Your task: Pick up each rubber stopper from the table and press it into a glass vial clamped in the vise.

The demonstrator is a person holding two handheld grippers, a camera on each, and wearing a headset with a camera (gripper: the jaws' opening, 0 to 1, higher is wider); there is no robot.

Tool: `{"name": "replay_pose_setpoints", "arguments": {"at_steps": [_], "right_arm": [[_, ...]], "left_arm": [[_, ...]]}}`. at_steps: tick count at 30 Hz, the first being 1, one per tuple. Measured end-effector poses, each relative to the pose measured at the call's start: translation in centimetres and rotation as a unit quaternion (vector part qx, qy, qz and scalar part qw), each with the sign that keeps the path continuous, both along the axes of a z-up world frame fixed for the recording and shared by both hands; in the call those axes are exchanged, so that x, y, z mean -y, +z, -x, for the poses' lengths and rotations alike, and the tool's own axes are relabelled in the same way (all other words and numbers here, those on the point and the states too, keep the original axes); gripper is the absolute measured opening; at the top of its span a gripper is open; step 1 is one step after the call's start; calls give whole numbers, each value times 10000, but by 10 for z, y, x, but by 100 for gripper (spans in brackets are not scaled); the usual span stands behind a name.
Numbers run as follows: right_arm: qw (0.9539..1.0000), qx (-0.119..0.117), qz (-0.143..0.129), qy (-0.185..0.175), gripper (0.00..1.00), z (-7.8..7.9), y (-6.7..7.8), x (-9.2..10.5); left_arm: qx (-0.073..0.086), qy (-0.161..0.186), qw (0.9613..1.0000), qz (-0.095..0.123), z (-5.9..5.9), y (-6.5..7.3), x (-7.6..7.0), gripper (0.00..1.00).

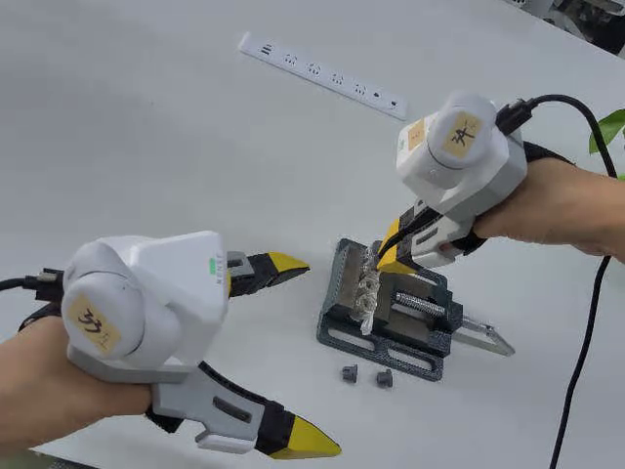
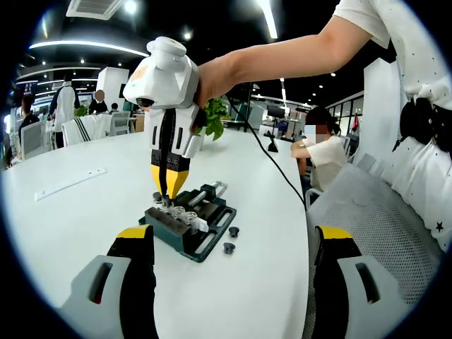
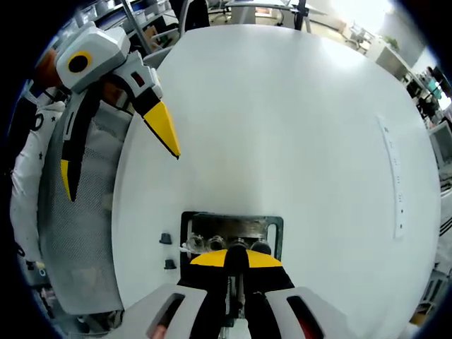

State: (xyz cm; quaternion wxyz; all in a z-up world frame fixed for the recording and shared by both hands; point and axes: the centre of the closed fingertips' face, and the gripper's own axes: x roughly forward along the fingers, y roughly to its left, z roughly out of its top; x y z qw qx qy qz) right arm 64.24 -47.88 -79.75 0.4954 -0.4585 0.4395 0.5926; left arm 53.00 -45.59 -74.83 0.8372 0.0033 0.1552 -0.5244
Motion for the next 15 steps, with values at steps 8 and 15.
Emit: {"name": "replay_pose_setpoints", "arguments": {"at_steps": [8, 15], "right_arm": [[9999, -55, 49, 76, 3, 0, 0, 1], [9999, -23, 34, 155, 4, 0, -1, 2]], "left_arm": [[4, -4, 10000, -11, 0, -1, -1, 93], [-8, 0, 10000, 4, -1, -1, 0, 92]]}}
